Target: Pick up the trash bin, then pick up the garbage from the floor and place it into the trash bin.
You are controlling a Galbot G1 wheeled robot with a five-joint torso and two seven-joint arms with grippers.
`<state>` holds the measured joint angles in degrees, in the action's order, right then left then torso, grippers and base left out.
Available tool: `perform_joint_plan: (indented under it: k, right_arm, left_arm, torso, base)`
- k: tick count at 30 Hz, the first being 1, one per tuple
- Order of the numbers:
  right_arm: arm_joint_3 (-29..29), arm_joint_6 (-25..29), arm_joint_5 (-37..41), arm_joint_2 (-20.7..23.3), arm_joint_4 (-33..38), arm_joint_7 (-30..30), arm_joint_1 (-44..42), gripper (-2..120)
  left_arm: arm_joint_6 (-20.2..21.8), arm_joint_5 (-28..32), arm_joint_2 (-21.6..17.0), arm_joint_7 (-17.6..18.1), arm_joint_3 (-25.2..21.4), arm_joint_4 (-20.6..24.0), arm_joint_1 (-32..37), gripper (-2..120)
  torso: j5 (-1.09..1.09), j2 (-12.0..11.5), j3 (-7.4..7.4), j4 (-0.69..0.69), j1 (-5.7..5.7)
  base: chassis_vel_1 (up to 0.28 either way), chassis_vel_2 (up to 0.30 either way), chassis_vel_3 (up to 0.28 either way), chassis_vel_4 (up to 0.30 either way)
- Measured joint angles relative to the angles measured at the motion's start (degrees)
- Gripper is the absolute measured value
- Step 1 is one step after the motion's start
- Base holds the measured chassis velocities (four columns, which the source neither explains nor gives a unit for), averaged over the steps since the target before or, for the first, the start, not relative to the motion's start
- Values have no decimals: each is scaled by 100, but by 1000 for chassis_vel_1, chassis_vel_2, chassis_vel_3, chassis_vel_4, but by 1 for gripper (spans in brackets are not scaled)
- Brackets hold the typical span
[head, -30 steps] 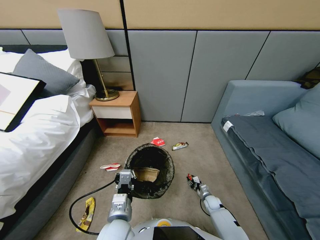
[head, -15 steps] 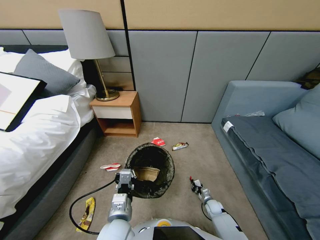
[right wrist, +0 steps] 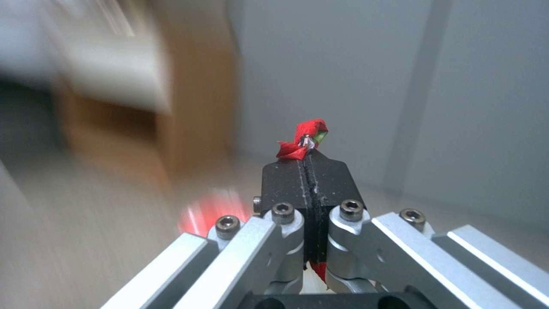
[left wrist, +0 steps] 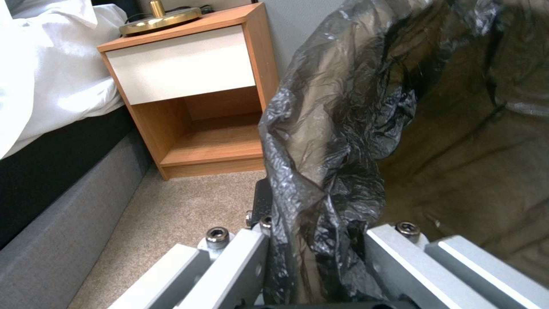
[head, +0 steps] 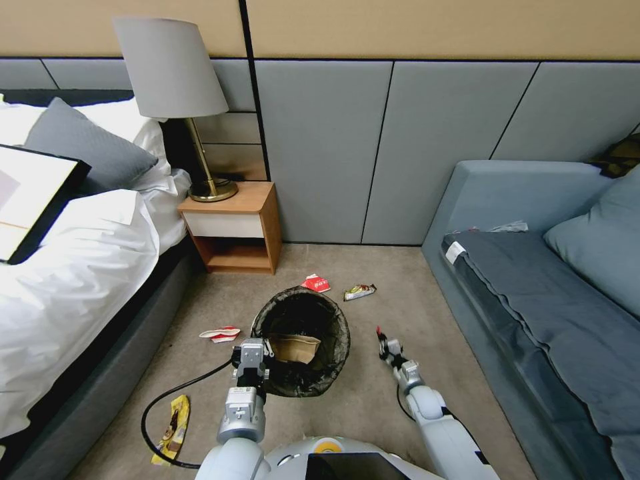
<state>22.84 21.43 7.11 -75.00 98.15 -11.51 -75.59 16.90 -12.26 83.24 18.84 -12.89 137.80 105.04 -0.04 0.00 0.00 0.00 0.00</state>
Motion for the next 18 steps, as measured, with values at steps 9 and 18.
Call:
perform_joint_plan:
  k: [9,18]
  right_arm:
    - [-900,36,324,738,2037,-518,-588,0]
    - [-1521,168,-66,1020,1703,-594,-884,0]
  left_arm:
    - [5,-21,-5,-16,71,-70,-17,1]
    - [6,-49,12,-20,138,-106,-38,1]
  torso:
    - [3,0,0,0,0]
    - [4,0,0,0,0]
  base:
    - [0,0,0,0]
    - [0,0,0,0]
